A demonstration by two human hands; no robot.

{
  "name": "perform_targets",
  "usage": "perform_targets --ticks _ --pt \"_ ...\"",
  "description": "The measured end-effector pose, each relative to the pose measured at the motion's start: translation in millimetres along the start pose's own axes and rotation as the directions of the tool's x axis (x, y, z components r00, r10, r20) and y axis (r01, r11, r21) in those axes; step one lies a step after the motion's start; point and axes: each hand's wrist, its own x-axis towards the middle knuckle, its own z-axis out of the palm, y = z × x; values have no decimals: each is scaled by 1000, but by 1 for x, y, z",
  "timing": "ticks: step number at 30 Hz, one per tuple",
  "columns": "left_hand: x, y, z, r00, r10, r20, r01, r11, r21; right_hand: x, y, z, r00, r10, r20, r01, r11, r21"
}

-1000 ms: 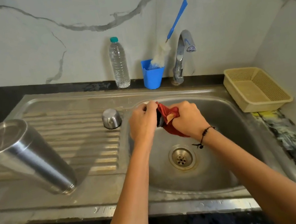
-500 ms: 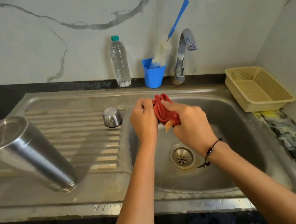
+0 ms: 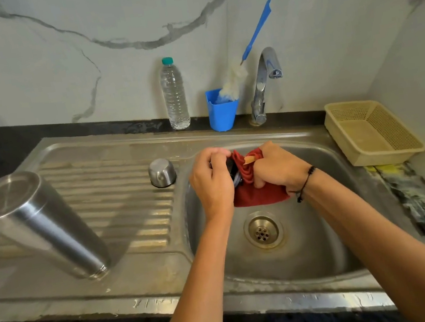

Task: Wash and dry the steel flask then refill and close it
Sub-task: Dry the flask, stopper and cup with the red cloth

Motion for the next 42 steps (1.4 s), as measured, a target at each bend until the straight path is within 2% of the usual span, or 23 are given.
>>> perform_targets --ticks 2,4,6,8,10,13,15,17,19,21,23,25,29,34,38,40,42 --pt "2 1 0 998 10 58 -11 1000 24 2 8 0 1000 5 -13 -3 994 107" --pt "7 2 -1 985 -63 158 47 993 107 6 18 3 991 4 -131 23 979 200" --pt "13 3 -1 958 -143 248 75 962 264 7 24 6 964 -40 -264 99 971 216" --pt "18 7 -1 941 -197 276 93 933 348 8 24 6 922 -159 -353 218 967 133" --pt "22 12 -1 941 -226 252 148 944 294 5 22 6 868 -290 -404 323 946 14" --pt "29 13 -2 941 -269 204 220 948 231 -1 23 3 732 -453 -509 458 880 -125" --pt "30 13 -2 912 -357 204 324 930 175 -5 22 7 652 -582 -487 545 806 -232" --pt "29 14 -3 866 -445 227 436 895 89 -9 22 23 601 -693 -399 566 721 -400" --pt "26 15 -4 846 -479 235 495 869 -9 -11 24 39 595 -711 -374 543 699 -465" --pt "27 11 -5 858 -474 199 492 869 -51 -12 22 44 610 -690 -390 547 723 -422" --pt "27 9 -4 883 -449 135 454 891 -13 -13 14 36 686 -608 -401 487 792 -368" --pt "25 11 -2 907 -411 95 414 910 -14 -12 5 28 771 -539 -339 419 831 -367" --pt "23 16 3 949 -304 86 305 952 0 -5 -1 17 854 -385 -349 312 917 -249" --pt "18 18 3 957 -267 109 275 960 -59 -1 8 13 925 -222 -310 209 975 -75" --pt "19 18 5 949 -287 129 304 942 -143 -1 16 15 927 -188 -323 212 976 42" --pt "20 14 3 960 -262 101 275 950 -146 -4 18 17 878 -246 -412 283 958 32" --pt "24 11 -1 965 -254 69 262 950 -171 -8 20 18 780 -328 -533 373 928 -24"
